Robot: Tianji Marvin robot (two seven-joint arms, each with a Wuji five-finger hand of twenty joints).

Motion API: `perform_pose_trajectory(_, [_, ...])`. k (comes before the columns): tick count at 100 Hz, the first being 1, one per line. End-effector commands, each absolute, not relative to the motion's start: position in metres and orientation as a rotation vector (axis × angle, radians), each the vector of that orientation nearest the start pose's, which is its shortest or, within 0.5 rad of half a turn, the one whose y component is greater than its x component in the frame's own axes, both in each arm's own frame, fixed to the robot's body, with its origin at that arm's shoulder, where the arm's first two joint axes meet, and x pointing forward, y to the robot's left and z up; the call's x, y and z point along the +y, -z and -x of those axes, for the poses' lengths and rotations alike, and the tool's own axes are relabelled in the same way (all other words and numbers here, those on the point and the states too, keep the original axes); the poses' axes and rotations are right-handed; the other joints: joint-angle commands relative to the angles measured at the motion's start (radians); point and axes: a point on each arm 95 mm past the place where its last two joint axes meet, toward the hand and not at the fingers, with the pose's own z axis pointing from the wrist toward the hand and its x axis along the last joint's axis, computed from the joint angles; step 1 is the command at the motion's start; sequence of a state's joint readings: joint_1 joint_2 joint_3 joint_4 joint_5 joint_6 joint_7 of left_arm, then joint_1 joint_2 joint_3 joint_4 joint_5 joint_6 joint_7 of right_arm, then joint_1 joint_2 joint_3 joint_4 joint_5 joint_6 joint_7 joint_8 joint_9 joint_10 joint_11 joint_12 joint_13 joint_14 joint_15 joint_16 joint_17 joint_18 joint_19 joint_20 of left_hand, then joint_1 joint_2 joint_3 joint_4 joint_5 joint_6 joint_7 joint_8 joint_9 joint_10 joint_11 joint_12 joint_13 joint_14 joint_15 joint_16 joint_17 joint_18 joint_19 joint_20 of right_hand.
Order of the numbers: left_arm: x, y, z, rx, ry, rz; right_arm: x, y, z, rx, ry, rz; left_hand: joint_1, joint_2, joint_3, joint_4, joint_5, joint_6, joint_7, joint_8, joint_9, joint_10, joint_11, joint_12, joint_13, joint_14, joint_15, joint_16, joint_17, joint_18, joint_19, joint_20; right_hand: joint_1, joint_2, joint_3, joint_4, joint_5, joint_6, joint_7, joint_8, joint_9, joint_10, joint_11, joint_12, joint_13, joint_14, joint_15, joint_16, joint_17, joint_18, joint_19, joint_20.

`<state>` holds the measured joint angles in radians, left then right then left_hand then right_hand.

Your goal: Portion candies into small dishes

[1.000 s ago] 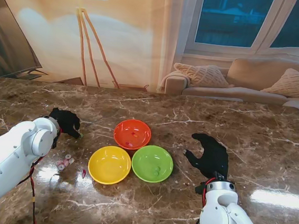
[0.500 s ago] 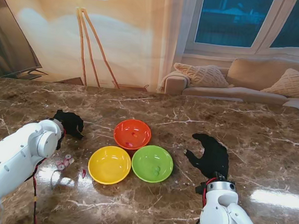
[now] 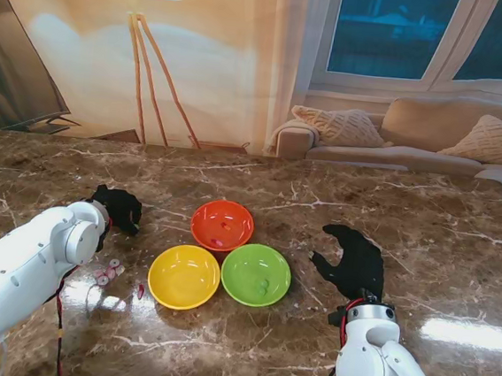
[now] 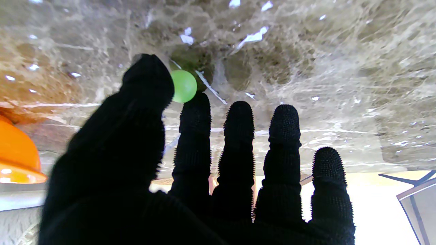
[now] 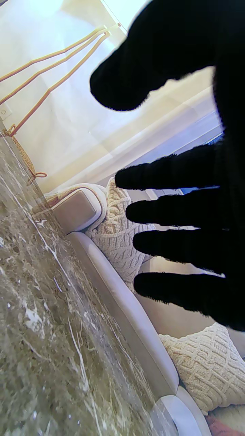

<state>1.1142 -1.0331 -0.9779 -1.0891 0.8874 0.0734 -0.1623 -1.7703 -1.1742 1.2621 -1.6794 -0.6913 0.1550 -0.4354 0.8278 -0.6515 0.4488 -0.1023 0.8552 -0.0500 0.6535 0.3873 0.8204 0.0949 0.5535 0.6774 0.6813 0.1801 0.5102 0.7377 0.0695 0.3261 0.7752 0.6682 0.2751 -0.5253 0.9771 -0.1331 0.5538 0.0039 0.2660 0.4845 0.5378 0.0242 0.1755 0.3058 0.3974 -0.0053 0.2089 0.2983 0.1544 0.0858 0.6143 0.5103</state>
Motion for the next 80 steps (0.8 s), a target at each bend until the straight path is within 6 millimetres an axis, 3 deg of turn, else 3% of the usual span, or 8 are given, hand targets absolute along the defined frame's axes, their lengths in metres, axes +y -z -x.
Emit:
perform_pose_trajectory(1, [0.083,0.360,-0.505,1.652,1.001,1.405,-0.013,0.343,-0.345,0.867,-1.603,-1.522,0.049,-0.037,-0.024,-0.008,0.014,-0.026,0.014,-0.022,0.028,-0.019,0.025,0.018,0.021,-0.007,0.027,0.025,-0.003,0.030,0.034,0.008,-0.006,-0.011,0.012,0.031,0.003,-0.020,0.007,-0.006,-0.025,-0.001,-0.011,0.006,-0.024,0.003,0.002,0.013,-0.002,-0.002,0.005,0.030])
perform_pose_trajectory(28, [0.082,0.367,-0.506,1.681,0.996,1.385,-0.014,0.343,-0.345,0.865,-1.602,-1.524,0.073,-0.043,-0.048,-0.007,0.021,-0.046,0.059,-0.026,0.052,-0.025,0.042,0.025,0.040,-0.010,0.041,0.029,0.008,0.027,0.053,0.011,-0.005,-0.011,0.012,0.032,0.003,-0.020,0.007,-0.006,-0.024,-0.001,-0.010,0.006,-0.024,0.003,0.002,0.013,-0.001,-0.002,0.005,0.031])
perform_pose_trajectory(51, [0.083,0.371,-0.505,1.694,0.996,1.378,-0.013,0.344,-0.346,0.871,-1.601,-1.528,0.117,-0.039,-0.118,0.015,0.012,-0.079,0.163,-0.068,0.075,-0.032,0.069,0.038,0.057,-0.014,0.059,0.033,0.014,0.028,0.079,0.007,-0.004,-0.012,0.013,0.032,0.002,-0.020,0.007,-0.007,-0.025,-0.001,-0.011,0.006,-0.024,0.004,0.002,0.013,-0.001,-0.003,0.005,0.031])
perform_pose_trajectory(62, [0.083,0.372,-0.504,1.698,1.000,1.377,-0.012,0.344,-0.346,0.871,-1.602,-1.528,0.143,-0.025,-0.114,0.026,0.033,-0.114,0.235,-0.082,0.137,-0.046,0.044,0.188,0.081,-0.020,0.073,0.035,0.027,0.026,0.101,0.006,-0.005,-0.012,0.013,0.031,0.002,-0.020,0.007,-0.007,-0.026,-0.001,-0.011,0.006,-0.023,0.004,0.003,0.013,-0.001,-0.003,0.005,0.031])
perform_pose_trajectory(80, [0.083,0.375,-0.503,1.703,1.004,1.381,-0.012,0.344,-0.347,0.872,-1.601,-1.528,0.155,0.000,-0.098,0.033,0.067,-0.143,0.294,-0.095,0.198,-0.058,0.033,0.225,0.099,-0.020,0.084,0.036,0.032,0.025,0.112,0.004,-0.004,-0.011,0.015,0.032,0.001,-0.020,0.007,-0.007,-0.028,-0.001,-0.011,0.006,-0.024,0.004,0.003,0.013,-0.001,-0.003,0.005,0.031])
